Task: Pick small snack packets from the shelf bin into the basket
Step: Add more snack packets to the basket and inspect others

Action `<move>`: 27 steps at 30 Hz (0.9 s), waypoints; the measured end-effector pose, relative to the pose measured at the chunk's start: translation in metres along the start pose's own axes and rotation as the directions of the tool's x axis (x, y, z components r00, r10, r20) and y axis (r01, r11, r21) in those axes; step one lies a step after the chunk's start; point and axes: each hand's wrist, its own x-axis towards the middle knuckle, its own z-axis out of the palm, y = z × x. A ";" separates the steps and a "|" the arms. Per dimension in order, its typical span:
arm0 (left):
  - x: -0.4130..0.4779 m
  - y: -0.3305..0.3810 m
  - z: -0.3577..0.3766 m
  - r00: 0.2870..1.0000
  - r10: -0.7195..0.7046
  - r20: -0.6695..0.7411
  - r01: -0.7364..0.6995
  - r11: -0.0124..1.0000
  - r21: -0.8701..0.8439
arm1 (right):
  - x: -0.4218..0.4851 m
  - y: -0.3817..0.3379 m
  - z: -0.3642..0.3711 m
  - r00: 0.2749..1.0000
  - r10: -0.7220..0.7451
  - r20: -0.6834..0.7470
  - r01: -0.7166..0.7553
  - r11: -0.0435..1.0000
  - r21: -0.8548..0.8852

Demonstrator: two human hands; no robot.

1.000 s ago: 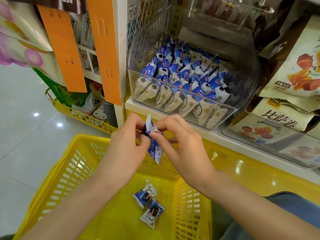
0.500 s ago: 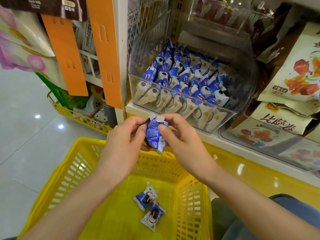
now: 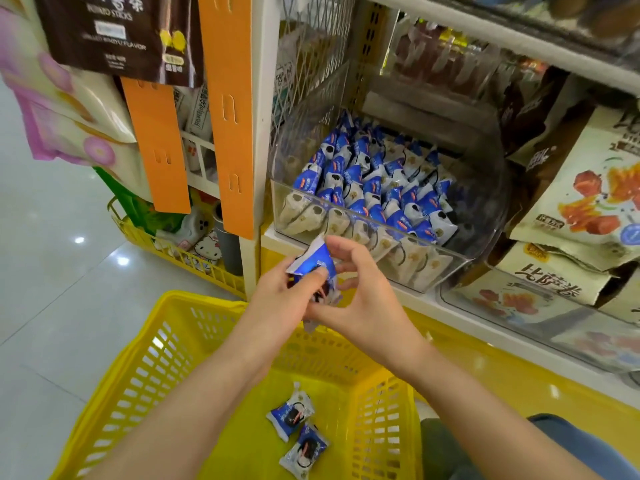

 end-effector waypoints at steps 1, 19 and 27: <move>0.003 0.002 -0.001 1.000 -0.018 -0.024 0.017 0.999 -0.030 | 0.002 -0.002 -0.001 1.000 0.014 0.009 -0.014 1.000 0.008; 0.050 0.064 0.008 0.939 0.343 0.012 -0.343 0.939 0.014 | 0.055 -0.041 -0.079 0.954 -0.073 -0.292 0.064 0.997 -0.041; 0.093 0.090 0.014 0.896 0.417 0.153 -0.433 0.897 0.090 | 0.137 -0.020 -0.135 0.980 0.104 -0.167 -0.195 0.629 -0.753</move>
